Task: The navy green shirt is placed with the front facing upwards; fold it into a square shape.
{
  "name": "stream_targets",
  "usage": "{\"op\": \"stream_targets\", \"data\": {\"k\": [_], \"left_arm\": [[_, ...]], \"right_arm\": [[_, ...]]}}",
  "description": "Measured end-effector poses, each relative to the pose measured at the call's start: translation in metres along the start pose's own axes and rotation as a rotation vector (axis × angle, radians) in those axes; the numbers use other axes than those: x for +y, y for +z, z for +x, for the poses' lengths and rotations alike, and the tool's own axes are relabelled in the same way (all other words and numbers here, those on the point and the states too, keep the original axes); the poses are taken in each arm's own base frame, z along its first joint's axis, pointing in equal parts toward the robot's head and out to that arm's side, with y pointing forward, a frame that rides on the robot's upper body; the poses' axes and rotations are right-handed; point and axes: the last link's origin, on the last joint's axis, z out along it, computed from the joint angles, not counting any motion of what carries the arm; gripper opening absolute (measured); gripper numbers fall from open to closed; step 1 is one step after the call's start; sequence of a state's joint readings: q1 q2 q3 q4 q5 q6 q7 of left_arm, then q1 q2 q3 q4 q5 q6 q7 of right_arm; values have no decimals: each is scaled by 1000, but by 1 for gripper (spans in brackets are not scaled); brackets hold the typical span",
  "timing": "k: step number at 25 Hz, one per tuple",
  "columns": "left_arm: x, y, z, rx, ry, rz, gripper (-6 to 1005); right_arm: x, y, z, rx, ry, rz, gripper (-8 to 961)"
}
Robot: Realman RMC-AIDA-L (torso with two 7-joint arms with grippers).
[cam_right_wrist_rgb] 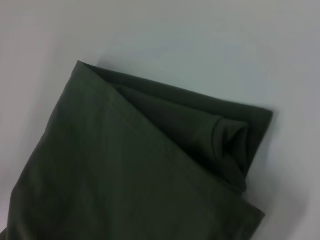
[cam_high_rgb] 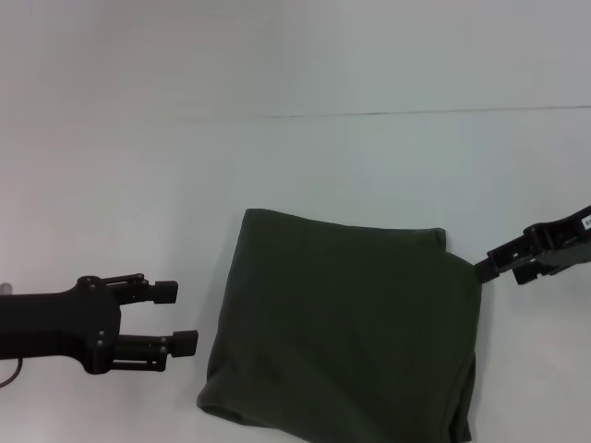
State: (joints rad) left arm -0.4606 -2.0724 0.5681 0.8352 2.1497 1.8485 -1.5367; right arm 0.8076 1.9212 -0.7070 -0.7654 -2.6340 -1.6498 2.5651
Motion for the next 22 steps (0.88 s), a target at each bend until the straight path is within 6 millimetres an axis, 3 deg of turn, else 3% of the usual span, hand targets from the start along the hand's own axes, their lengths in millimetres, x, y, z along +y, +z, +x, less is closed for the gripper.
{"op": "stream_targets", "data": {"k": [12,22], "left_arm": [[5,-1,-10,-12,144,47,879],[5,-1,-11,-11,154,50,877]], "right_arm": [[-11,18,5,0,70,10,896],[-5,36,3,-16,67,-2,888]]}}
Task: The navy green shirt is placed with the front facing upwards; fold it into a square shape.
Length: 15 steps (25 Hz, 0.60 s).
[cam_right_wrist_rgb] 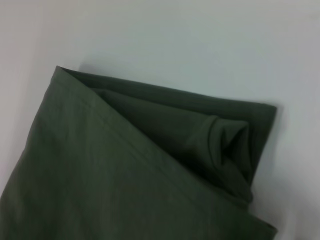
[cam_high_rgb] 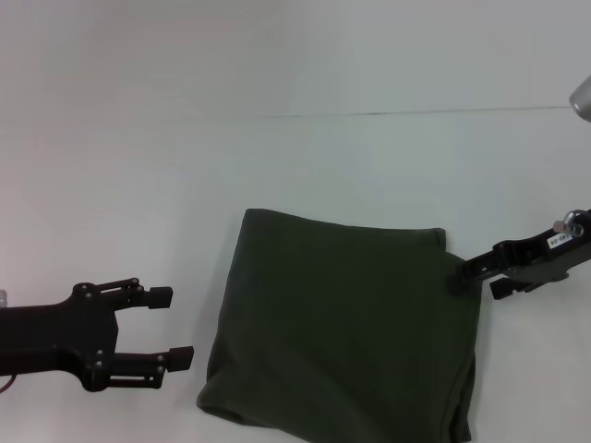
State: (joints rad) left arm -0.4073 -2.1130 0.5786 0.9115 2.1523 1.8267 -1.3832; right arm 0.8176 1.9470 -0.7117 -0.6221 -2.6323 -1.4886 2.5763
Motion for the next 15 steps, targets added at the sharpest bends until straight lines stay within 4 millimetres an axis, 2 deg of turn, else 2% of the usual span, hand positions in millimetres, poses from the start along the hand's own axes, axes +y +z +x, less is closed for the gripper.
{"op": "stream_targets", "data": {"k": [12,15], "left_arm": [[0,-1,0,2,5,4,877],[0,-1,0,2,6,4,877]], "right_arm": [[6,16,-3,-16,-5,-1,884],[7,16,-5,-24,-8,2,857]]}}
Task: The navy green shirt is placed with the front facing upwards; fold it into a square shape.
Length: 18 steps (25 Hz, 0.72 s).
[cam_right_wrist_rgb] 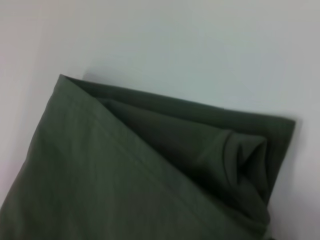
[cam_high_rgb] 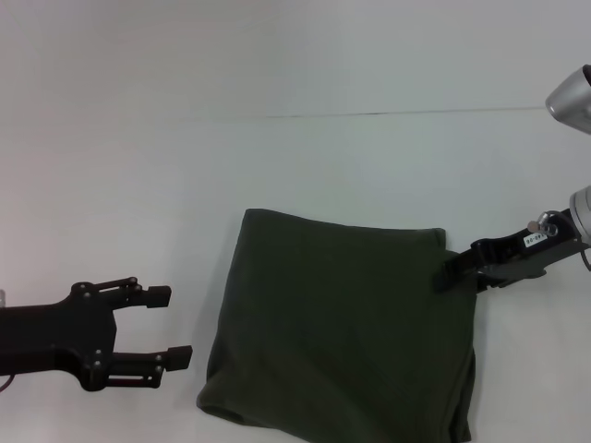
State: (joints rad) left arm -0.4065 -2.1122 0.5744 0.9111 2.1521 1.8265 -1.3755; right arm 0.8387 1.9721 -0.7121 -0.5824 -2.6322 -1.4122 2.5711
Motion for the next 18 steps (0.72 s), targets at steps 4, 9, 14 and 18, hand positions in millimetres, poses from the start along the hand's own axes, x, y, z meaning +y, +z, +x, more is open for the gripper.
{"op": "stream_targets", "data": {"k": [4,9,14,18], "left_arm": [[0,0,0,0,1,1,877],[-1,0,0,-1,2,10,877],[-2,0,0,-4,3,12,877],[-2,0,0,-1,2,15,877]], "right_arm": [[1,0,-1,-4,-5,2,765],[1,0,-2,-6,-15,4,510],[1,-1,-2,-8,-19,3,245],[1,-3,-5,-16,-22,3,148]]}}
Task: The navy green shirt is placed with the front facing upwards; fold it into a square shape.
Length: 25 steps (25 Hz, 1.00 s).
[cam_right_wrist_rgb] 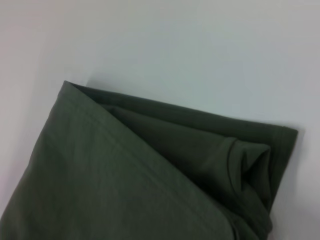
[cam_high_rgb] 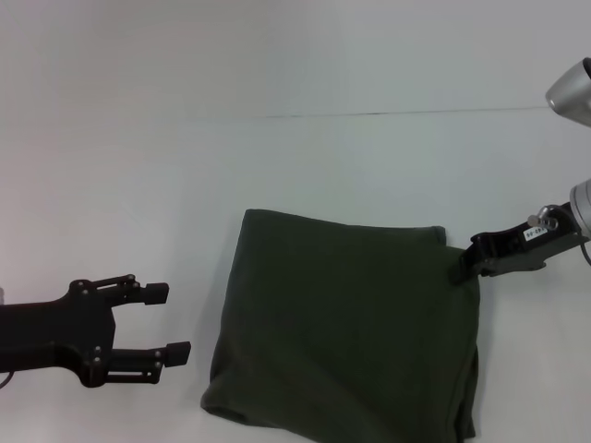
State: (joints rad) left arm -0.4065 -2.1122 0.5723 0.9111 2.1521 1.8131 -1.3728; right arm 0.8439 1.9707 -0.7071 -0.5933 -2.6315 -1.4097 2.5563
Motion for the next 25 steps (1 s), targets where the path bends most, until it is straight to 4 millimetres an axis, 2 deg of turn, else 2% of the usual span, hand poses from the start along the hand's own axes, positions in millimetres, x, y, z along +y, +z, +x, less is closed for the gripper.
{"op": "stream_targets", "data": {"k": [9,15,25], "left_arm": [[0,0,0,1,-1,2,877],[0,0,0,2,-5,3,877],[-2,1,0,3,-10,10,877]], "right_arm": [[3,-14,-15,-71,-6,-12,67],[5,-19,-25,-124,-9,-23,68],[-5,-9,-17,-127,22,7,67]]}}
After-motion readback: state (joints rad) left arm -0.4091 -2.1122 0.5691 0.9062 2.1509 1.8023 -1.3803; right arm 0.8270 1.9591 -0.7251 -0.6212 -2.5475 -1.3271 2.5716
